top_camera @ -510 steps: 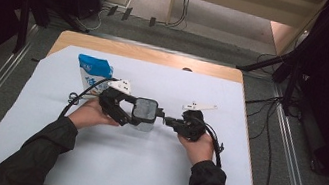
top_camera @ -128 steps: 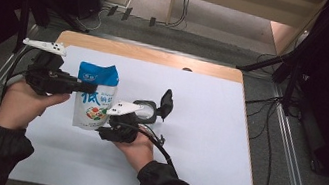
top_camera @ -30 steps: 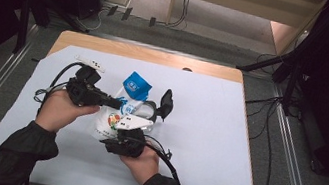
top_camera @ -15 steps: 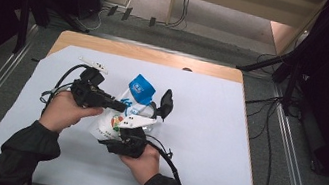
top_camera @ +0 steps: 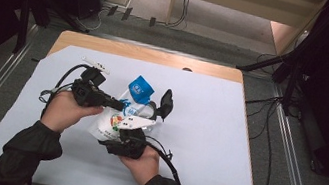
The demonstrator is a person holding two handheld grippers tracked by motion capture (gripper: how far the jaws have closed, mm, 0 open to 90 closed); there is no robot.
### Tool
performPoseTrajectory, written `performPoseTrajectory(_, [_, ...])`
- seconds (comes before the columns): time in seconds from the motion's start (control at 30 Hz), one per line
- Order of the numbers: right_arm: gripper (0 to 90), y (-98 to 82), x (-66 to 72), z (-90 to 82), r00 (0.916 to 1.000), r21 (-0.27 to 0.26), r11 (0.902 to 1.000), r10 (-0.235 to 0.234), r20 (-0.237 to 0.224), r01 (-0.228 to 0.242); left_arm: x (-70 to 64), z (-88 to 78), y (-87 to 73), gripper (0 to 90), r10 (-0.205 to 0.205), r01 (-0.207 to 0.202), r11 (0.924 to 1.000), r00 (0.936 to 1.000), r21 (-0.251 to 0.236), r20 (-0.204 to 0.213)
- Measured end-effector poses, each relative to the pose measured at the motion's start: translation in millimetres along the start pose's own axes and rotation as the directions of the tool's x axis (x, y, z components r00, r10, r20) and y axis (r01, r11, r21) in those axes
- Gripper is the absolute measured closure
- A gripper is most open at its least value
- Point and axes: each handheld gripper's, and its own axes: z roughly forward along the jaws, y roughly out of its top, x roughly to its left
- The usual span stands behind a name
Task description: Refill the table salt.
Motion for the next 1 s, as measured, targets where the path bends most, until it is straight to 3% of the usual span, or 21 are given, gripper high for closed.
performPoseTrajectory(0.1, [51.6, -0.5, 3.0, 0.0, 0.9988, 0.005, 0.9999, -0.015, 0.046, 0.015, 2.0, 2.1, -0.2, 88.4, -0.021, 0.021, 0.9998, 0.9997, 0.005, 0.012])
performPoseTrajectory(0.2, [53.5, -1.7, 3.3, 0.5, 0.9986, 0.013, 0.9999, 0.001, 0.052, -0.001, 1.7, 3.8, 0.1, 88.0, -0.022, 0.022, 0.9997, 0.9997, 0.013, 0.012])
performPoseTrajectory(0.37, [56.5, -1.0, 1.8, -1.0, 0.9995, 0.010, 0.9998, 0.018, 0.027, -0.019, 2.2, 2.6, 0.7, 85.7, -0.023, 0.023, 0.9997, 0.9988, 0.002, 0.043])
performPoseTrajectory(0.53, [57.3, 0.0, -0.3, -1.8, 0.9988, -0.004, 0.9990, 0.044, -0.022, -0.044, 0.1, 2.2, 0.9, 78.8, 0.006, -0.006, 1.0000, 0.9987, -0.003, 0.050])
performPoseTrajectory(0.67, [57.6, 1.1, -1.9, -2.5, 0.9982, -0.011, 0.9989, 0.045, -0.039, -0.046, -4.2, 2.7, 1.4, 76.6, 0.036, -0.036, 0.9993, 0.9986, -0.005, 0.038])
performPoseTrajectory(0.83, [58.3, 2.0, -2.9, -2.1, 0.9956, -0.010, 0.9981, 0.060, -0.072, -0.061, -4.2, 5.8, 1.5, 78.4, 0.036, -0.036, 0.9993, 0.9990, 0.011, 0.027])
performPoseTrajectory(1.0, [59.5, 3.0, -3.4, -1.4, 0.9947, -0.017, 0.9979, 0.060, -0.083, -0.062, -5.1, 7.8, 1.7, 80.4, 0.025, -0.025, 0.9997, 0.9997, -0.003, 0.000])
